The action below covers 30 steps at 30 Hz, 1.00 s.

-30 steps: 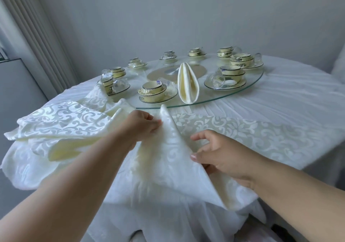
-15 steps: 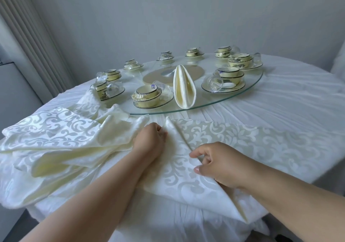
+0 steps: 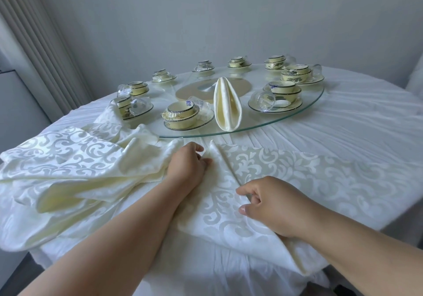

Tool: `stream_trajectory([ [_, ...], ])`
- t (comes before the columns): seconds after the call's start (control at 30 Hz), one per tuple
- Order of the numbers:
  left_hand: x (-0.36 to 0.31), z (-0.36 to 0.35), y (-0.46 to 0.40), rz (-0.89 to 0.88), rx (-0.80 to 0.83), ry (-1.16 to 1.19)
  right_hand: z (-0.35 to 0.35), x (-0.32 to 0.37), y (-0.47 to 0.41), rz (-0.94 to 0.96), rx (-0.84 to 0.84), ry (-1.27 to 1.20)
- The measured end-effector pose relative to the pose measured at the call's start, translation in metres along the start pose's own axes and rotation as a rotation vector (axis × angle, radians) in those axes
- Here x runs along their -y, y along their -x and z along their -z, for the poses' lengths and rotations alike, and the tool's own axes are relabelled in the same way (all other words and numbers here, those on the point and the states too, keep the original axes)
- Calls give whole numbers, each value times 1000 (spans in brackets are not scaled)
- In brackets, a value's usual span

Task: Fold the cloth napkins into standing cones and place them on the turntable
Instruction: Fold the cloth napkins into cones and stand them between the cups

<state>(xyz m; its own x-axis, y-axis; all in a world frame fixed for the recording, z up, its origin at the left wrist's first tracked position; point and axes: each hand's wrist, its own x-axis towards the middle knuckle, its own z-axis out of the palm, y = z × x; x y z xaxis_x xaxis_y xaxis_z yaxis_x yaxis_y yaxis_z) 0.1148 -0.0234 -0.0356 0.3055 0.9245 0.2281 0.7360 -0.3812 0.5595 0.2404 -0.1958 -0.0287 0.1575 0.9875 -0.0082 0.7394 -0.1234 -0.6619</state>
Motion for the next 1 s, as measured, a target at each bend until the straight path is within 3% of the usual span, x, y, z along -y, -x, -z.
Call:
stream_trajectory([
  [0.4, 1, -1, 2, -7, 13, -70, 1, -1, -6, 1, -10, 50],
  [0.5, -12, 14, 7, -200, -46, -253, 1, -1, -7, 5, 5, 57],
  [0.6, -24, 22, 19, -441, 130, -349, 2, 0, -6, 2, 21, 40],
  [0.7, -12, 7, 31, -436, 393, -386, 2, 1, -6, 16, 29, 114],
  [0.8, -1, -5, 33, -345, 414, -454, 6, 5, 0, 11, 40, 221],
  [0.9, -1, -7, 35, -349, 387, -482, 15, 18, 7, 100, -148, 430],
  [0.93, -1, -6, 36, -355, 391, -498, 17, 23, 9, 153, -202, 430],
  [1.0, 0, -4, 36, -386, 419, -569, 17, 33, 11, 275, -155, 334],
])
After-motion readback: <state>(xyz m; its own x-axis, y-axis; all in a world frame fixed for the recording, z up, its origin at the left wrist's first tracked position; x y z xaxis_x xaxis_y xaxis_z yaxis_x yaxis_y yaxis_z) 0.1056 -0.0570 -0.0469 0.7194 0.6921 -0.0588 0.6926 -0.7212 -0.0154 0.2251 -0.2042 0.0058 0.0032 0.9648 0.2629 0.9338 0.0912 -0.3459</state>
